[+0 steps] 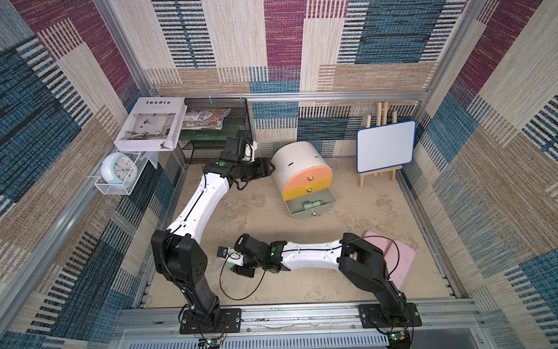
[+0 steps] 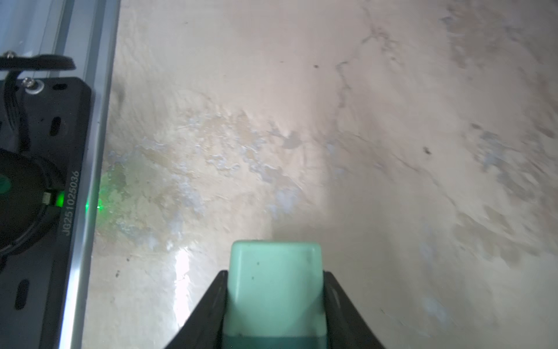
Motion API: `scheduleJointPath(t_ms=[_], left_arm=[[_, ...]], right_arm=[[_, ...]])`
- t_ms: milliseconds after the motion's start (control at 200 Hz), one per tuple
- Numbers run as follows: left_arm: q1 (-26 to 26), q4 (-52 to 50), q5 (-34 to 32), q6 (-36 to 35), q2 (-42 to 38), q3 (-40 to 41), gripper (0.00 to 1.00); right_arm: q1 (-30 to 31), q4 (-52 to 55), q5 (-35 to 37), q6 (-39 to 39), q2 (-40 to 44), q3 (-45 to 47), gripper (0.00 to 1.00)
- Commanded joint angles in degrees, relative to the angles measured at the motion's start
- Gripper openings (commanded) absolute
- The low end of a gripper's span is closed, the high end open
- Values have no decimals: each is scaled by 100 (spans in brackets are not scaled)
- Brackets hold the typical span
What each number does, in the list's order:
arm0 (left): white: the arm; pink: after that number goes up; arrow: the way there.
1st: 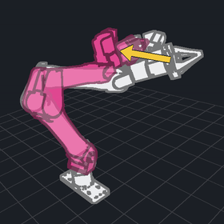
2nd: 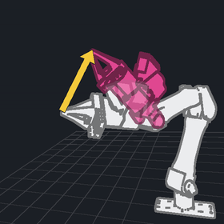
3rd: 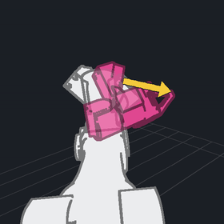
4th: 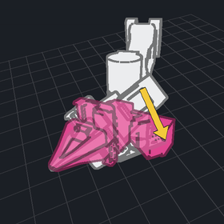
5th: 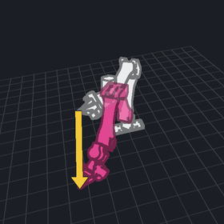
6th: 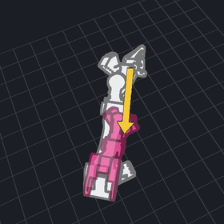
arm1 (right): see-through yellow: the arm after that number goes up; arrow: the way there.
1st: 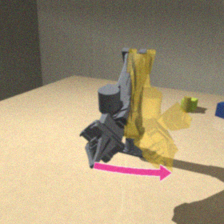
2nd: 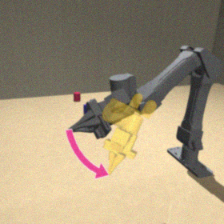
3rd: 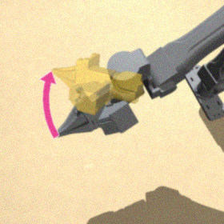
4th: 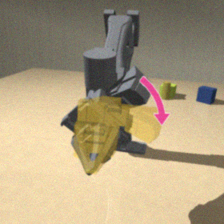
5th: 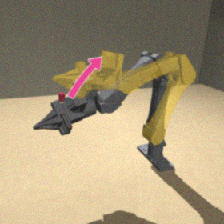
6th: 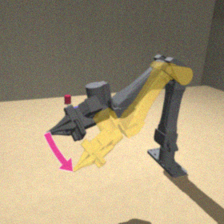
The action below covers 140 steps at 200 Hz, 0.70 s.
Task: Place the plugs into the drawer by color
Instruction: Pick up the plug from the center of the board, then place the plug in the drawer.
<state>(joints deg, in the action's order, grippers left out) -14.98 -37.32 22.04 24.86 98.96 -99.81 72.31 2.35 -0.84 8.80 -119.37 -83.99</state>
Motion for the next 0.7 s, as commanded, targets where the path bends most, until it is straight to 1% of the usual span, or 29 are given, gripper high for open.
scheduleJointPath(t_ms=[0, 100, 175, 321, 416, 541, 696], left_arm=[[7, 25, 44, -35, 32, -97, 76], [5, -3, 56, -28, 66, -177, 76], [4, 37, 96, 26, 71, -180, 75], [-30, 169, 121, 107, 67, -169, 75], [-79, 164, 129, 129, 169, -251, 75], [-158, 123, 140, 132, 376, -425, 75], [-274, -202, 126, 73, 842, -1048, 75]], right_arm=[[-275, -281, 103, -548, 530, 445, 36], [-731, -183, 447, -831, 1205, 1096, 36], [-1174, -87, 522, -897, 1776, 1586, 37], [-1872, 11, 952, -880, 2554, 2097, 37], [-2272, 42, 943, -880, 2696, 2121, 37], [-2649, 38, 819, -970, 2609, 2007, 38], [-2970, 21, 598, -1141, 2392, 1838, 38]])
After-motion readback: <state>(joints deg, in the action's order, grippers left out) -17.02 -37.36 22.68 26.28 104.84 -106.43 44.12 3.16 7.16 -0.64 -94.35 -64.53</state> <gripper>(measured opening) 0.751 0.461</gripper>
